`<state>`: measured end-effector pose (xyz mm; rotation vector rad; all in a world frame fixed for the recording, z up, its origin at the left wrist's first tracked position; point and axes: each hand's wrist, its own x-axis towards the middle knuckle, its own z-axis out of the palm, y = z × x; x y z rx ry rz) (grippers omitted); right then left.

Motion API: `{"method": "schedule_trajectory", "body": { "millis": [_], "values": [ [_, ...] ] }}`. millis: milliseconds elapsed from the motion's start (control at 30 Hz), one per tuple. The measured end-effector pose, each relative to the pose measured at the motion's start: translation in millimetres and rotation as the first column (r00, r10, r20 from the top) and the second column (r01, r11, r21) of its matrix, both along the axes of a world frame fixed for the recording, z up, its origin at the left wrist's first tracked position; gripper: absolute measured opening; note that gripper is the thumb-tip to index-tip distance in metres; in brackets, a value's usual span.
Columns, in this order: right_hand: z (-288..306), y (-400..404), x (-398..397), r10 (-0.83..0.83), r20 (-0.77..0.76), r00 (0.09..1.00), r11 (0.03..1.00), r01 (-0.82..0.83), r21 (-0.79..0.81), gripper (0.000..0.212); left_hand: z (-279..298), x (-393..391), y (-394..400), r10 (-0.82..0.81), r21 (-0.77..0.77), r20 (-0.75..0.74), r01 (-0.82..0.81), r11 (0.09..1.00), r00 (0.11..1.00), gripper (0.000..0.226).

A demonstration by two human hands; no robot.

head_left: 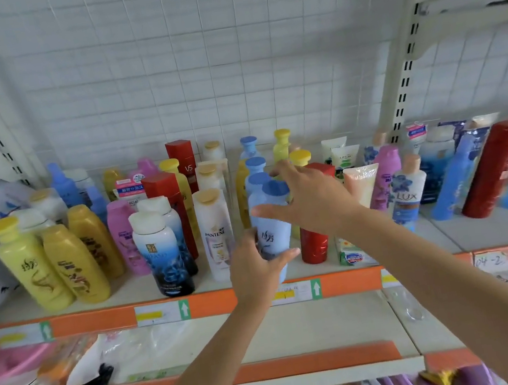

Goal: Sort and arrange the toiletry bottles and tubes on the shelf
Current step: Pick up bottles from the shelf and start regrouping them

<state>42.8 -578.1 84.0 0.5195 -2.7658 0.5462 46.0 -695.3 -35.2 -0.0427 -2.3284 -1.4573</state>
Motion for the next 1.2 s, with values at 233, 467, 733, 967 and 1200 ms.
{"method": "schedule_trajectory", "body": {
  "millis": [233,467,733,967,1200],
  "values": [
    [-1,3,-21,0.087,-0.004,0.996,0.996,-0.087,-0.005,0.039,-4,-7,-6,-0.023,-0.048,0.076,0.027,0.999,0.997,0.061],
    [-1,-6,-29,0.128,0.055,0.990,0.992,-0.128,-0.009,0.038,-4,-11,-11,0.047,-0.078,0.105,-0.039,0.996,0.993,0.058],
    [-3,-13,-38,0.213,0.084,0.973,0.975,-0.217,0.046,0.039,1,-7,-20,0.042,-0.212,0.190,-0.001,0.977,0.981,0.047],
    [13,1,-48,0.290,0.174,0.941,0.950,-0.305,0.064,0.039,32,7,-34,0.017,-0.317,0.006,-0.014,0.948,1.000,0.049],
    [43,25,-70,0.332,0.159,0.930,0.940,-0.341,0.026,0.028,109,8,-43,0.036,-0.385,-0.235,-0.127,0.914,0.971,0.021]
  ]
}}
